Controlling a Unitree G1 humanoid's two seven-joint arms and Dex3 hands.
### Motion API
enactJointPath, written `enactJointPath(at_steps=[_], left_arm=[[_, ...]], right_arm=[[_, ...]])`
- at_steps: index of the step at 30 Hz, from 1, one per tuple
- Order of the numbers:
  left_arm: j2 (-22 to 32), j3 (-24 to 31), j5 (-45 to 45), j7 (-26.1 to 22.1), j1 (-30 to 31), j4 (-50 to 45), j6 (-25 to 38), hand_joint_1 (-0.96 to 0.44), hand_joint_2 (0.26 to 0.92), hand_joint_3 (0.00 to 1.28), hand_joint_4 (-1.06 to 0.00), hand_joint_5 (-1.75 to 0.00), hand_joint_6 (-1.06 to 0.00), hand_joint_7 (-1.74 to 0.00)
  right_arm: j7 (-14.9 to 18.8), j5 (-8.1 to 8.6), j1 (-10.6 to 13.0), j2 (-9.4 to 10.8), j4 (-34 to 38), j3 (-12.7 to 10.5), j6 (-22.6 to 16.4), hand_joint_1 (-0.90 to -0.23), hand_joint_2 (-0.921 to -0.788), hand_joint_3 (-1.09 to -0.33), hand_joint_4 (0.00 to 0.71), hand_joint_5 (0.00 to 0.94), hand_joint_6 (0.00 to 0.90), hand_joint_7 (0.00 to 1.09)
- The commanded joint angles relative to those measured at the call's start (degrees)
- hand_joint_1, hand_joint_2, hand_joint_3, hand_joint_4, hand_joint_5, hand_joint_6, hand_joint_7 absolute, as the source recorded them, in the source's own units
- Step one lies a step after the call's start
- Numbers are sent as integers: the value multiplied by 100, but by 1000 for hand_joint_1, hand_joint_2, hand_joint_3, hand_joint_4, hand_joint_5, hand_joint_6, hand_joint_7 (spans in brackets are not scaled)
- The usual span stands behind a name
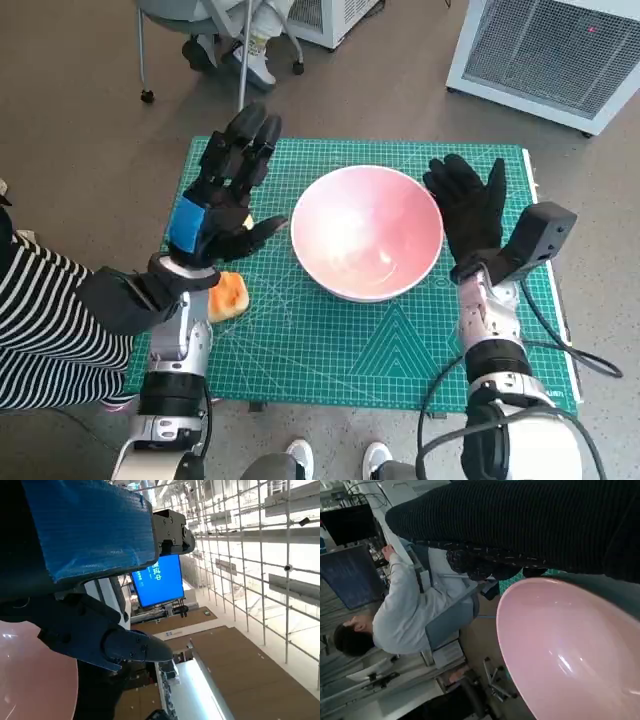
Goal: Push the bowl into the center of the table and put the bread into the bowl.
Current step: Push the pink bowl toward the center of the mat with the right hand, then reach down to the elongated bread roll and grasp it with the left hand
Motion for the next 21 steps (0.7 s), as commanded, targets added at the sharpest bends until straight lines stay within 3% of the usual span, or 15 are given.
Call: enactJointPath(at_steps=[1,11,14,21], left_arm=[[-15,-41,42,10,21,47,-67,-418,921,183,-84,-8,-35,-302],[-13,-96,86,23,-53,63,-53,-434,921,184,-78,-3,-38,-294],[-9,-127,99,29,-97,42,-20,-440,921,184,-77,-2,-39,-293],[24,-166,-16,-60,-229,-15,113,-437,921,186,-75,-1,-39,-293]], right_arm=[[38,-149,98,-162,-189,117,-178,-598,-921,-889,95,1,120,138],[-6,-390,463,-273,-1161,406,-1346,-613,-921,-871,110,7,151,146],[104,-336,685,-220,-1779,488,-1640,-626,-921,-851,115,8,160,151],[367,-132,1332,-53,-3373,770,-1785,-668,-921,-797,133,12,173,162]])
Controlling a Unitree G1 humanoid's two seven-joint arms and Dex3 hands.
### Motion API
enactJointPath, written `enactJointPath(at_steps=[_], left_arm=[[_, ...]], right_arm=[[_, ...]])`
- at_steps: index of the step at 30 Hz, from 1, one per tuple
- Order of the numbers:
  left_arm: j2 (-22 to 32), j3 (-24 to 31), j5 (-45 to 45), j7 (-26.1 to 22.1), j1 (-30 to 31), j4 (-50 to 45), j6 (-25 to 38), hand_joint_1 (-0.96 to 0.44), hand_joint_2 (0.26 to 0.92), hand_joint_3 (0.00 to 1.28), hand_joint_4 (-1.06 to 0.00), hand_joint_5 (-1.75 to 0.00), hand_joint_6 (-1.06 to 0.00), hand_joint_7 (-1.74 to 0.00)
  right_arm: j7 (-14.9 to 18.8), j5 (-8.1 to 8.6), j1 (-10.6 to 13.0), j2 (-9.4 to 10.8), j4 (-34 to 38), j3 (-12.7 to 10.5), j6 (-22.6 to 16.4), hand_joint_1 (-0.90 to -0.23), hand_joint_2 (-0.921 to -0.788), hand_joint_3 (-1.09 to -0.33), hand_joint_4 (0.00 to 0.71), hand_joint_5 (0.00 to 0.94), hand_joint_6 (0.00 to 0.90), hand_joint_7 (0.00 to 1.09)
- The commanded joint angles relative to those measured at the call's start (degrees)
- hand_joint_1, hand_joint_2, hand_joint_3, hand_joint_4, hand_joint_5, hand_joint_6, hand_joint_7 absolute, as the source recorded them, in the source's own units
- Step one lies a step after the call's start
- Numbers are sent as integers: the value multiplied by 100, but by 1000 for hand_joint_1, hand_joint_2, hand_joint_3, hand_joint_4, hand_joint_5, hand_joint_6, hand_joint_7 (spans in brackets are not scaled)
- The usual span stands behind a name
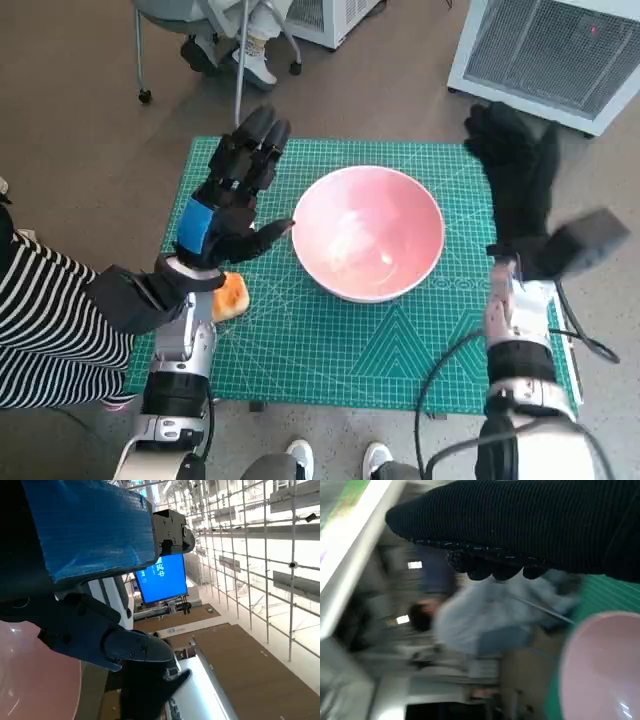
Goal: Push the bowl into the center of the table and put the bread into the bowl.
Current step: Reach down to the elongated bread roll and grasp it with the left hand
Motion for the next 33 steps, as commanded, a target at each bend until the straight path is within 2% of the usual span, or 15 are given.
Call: enactJointPath(at_steps=[1,6,12,14,16,18,21,25,28,33], left_arm=[[42,-32,-85,-108,-217,-88,105,-434,921,186,-73,0,-38,-294],[107,19,-234,-293,-352,-104,172,-424,921,184,-60,0,-31,-297],[441,164,-86,-407,-655,203,-120,-425,921,182,-54,-1,-23,-303],[670,179,257,-256,-777,402,-386,-423,921,177,-56,-2,-24,-305],[1185,143,1173,305,-1011,732,-763,-421,921,167,-62,-5,-28,-306],[1579,89,1845,733,-1226,1028,-973,-421,921,159,-67,-7,-32,-307],[1948,-27,2242,929,-1539,1465,-944,-417,921,108,-77,-6,-56,-280],[2297,-183,2433,866,-2026,2240,-814,-411,912,39,-84,-3,-119,-223],[2492,-278,2457,639,-2369,2755,-656,-383,895,11,-97,-3,-172,-182],[2723,-516,2640,504,-2684,3152,-421,-319,875,2,-104,-1,-203,-147]], right_arm=[[212,122,619,163,-1080,249,-9,-681,-921,-783,136,13,176,165],[283,139,1004,202,-1975,469,73,-723,-921,-722,141,11,199,185],[301,103,1295,157,-2688,658,189,-721,-921,-688,152,12,215,202],[303,100,1362,138,-2839,696,224,-720,-921,-684,154,13,219,206],[308,94,1444,104,-3045,737,251,-722,-921,-679,156,13,224,212],[304,96,1503,83,-3202,765,284,-723,-921,-677,158,13,227,216],[280,78,1551,84,-3348,793,316,-727,-921,-673,160,13,233,223],[270,89,1592,87,-3485,818,363,-732,-921,-671,164,13,235,229],[261,107,1614,97,-3552,832,388,-735,-921,-669,167,13,235,233],[248,116,1643,111,-3622,850,412,-736,-921,-668,170,13,233,237]])
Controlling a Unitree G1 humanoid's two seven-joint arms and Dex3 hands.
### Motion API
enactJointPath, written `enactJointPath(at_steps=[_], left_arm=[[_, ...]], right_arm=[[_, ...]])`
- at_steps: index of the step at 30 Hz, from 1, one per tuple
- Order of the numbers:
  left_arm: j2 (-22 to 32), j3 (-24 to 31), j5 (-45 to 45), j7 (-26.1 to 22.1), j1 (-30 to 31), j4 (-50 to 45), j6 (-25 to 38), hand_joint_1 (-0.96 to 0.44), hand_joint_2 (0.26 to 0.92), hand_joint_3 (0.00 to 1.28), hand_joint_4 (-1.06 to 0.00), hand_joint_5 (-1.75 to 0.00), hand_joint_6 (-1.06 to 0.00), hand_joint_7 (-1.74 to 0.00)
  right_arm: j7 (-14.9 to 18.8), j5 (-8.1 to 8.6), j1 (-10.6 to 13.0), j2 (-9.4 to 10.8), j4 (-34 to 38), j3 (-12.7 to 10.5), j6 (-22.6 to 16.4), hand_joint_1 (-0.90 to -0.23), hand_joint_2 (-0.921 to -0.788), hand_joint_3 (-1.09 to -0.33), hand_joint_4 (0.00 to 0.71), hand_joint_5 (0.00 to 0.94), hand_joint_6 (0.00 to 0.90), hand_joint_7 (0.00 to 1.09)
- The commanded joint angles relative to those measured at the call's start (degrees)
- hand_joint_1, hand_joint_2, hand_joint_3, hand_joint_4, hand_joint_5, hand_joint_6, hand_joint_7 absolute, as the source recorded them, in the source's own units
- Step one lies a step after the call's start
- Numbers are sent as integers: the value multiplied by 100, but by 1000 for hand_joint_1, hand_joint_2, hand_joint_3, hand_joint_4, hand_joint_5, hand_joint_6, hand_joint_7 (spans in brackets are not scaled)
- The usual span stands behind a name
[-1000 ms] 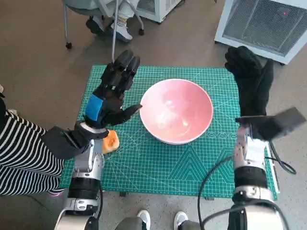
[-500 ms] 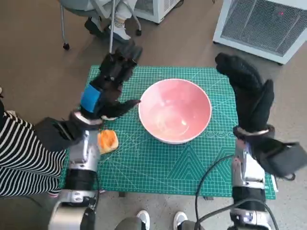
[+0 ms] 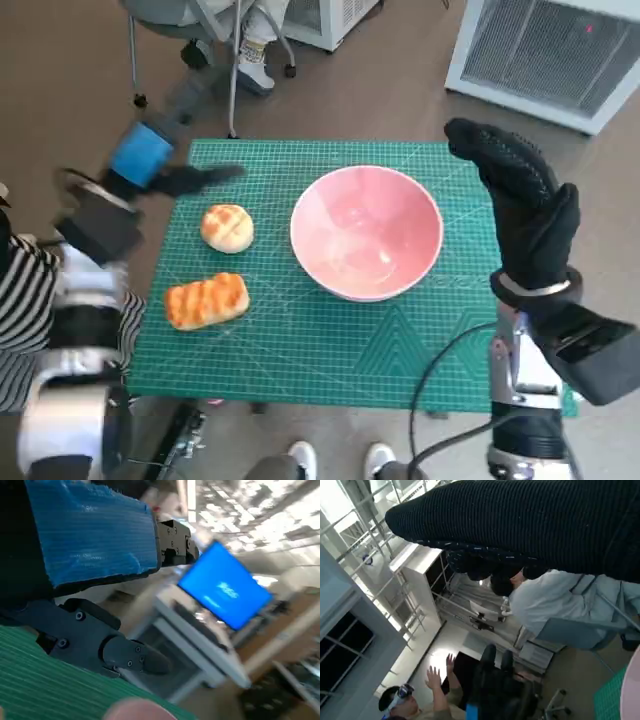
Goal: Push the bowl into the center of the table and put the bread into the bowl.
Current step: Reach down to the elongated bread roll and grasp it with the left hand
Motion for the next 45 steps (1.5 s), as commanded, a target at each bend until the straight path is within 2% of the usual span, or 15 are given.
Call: enactJointPath(at_steps=[1,5,10,13,23,31,36,45], left_arm=[[225,-365,392,-68,-364,349,336,-303,864,1,-104,-1,-206,-140],[408,-771,928,97,-539,406,837,-236,831,1,-104,0,-223,-94],[528,-1281,1530,177,-746,664,1145,-182,807,0,-99,0,-230,-65],[518,-1535,1780,43,-913,903,1447,-162,798,0,-93,0,-219,-46],[431,-1864,1972,-233,-1141,1467,1781,-128,778,0,-73,-2,-193,-12],[551,-2054,2024,-445,-1109,1341,1923,-139,776,4,-74,-1,-197,-7],[786,-2233,2160,-983,-1025,812,2310,-183,779,4,-88,-5,-224,-15],[1379,-2304,2203,-2308,-352,-1131,3303,-299,789,5,-155,-22,-290,-26]], right_arm=[[-21,36,150,1,-66,38,90,-736,-921,-668,171,13,233,238],[-36,23,168,8,-96,52,88,-736,-921,-669,172,12,230,241],[-30,42,181,8,-99,52,88,-735,-921,-668,173,11,228,245],[-21,56,182,6,-71,42,79,-735,-921,-668,174,11,227,247],[-68,23,234,31,-107,51,75,-728,-921,-669,175,9,222,254],[-98,41,349,14,-273,55,130,-726,-921,-678,178,8,212,258],[-117,67,416,-15,-380,22,214,-722,-921,-680,180,8,209,261],[-160,48,488,2,-462,3,313,-717,-921,-678,187,9,210,269]])
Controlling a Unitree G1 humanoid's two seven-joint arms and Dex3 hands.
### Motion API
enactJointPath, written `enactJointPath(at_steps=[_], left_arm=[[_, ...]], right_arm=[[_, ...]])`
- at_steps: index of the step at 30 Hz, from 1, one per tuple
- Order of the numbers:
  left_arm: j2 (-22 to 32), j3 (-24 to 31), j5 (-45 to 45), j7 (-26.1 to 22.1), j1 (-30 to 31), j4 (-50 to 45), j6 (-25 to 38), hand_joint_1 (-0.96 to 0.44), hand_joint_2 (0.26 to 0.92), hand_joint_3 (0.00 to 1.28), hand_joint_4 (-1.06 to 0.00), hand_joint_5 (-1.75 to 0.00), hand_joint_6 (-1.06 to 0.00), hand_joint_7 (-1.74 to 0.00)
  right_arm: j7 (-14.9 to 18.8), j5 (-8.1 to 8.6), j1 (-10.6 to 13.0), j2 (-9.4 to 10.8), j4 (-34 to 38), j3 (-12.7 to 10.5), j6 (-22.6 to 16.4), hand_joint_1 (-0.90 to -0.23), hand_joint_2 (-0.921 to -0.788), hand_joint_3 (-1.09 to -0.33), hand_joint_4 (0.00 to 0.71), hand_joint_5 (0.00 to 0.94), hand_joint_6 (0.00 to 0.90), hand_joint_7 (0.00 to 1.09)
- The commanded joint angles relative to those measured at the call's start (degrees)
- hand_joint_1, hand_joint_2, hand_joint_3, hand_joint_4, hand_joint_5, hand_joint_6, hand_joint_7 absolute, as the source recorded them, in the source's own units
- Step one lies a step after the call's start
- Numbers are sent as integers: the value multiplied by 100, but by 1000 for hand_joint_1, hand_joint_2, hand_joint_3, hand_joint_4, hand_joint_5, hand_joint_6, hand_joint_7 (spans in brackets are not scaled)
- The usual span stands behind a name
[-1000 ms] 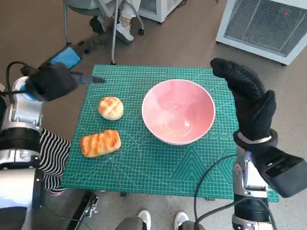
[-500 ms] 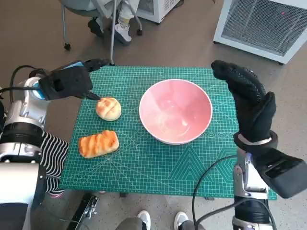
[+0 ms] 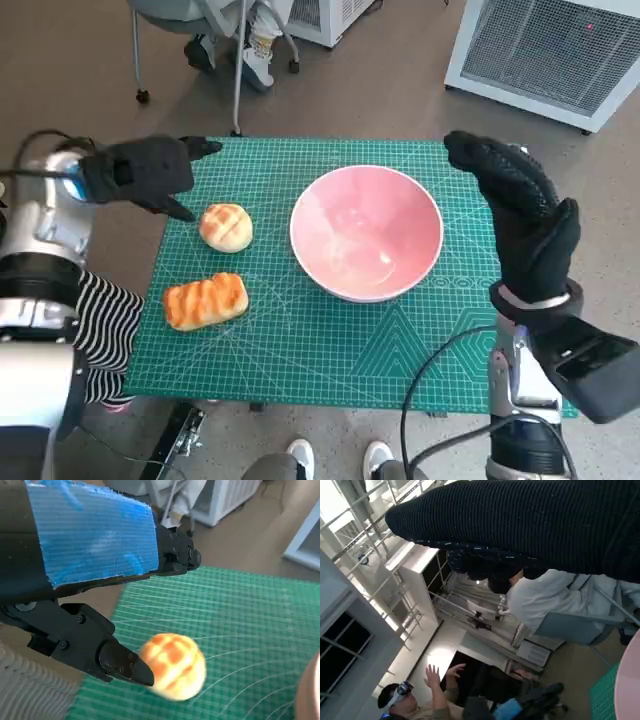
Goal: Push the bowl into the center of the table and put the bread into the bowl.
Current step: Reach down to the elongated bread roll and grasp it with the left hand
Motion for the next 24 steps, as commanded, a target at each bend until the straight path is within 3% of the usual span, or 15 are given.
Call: enactJointPath(at_steps=[1,6,7,8,9,10,11,13,15,18,24], left_arm=[[400,-33,39,-646,471,-1027,465,-318,789,5,-171,-26,-300,-27],[667,108,-98,-847,1068,-1933,586,-365,791,3,-370,-142,-336,-23],[691,159,-136,-842,1220,-2112,636,-369,791,2,-388,-261,-343,-19],[709,199,-165,-843,1327,-2248,691,-375,779,18,-385,-632,-356,-13],[721,229,-183,-846,1402,-2351,737,-377,775,24,-370,-891,-363,-9],[734,263,-202,-834,1523,-2487,775,-378,774,26,-365,-984,-365,-7],[752,286,-204,-826,1660,-2646,802,-380,773,26,-321,-910,-367,-8],[789,324,-207,-822,1887,-2904,816,-377,776,16,-254,-454,-375,-5],[817,355,-208,-830,2020,-3062,820,-369,777,8,-216,-200,-374,-2],[857,379,-195,-818,2245,-3296,775,-365,779,5,-211,-84,-354,0],[887,465,-252,-839,2663,-3726,768,-364,790,7,-222,-32,-335,0]], right_arm=[[-87,44,151,-7,-41,-23,131,-714,-921,-679,189,10,209,270],[-125,20,167,10,-54,-2,154,-704,-921,-691,190,8,205,275],[-134,8,163,17,-44,4,152,-702,-921,-693,190,8,204,275],[-142,-1,164,22,-46,11,154,-698,-921,-700,190,8,203,277],[-149,-6,166,24,-50,16,156,-696,-921,-704,190,7,202,278],[-154,-6,161,27,-46,22,161,-696,-921,-706,190,7,202,279],[-158,-7,154,30,-35,28,165,-695,-921,-707,191,7,201,279],[-162,-8,144,35,-22,39,171,-694,-921,-712,191,7,199,281],[-166,-12,143,39,-25,48,175,-699,-921,-714,191,6,198,283],[-167,-14,147,44,-32,66,186,-704,-921,-715,189,5,195,285],[-127,21,149,30,19,71,171,-718,-921,-714,188,3,190,288]])
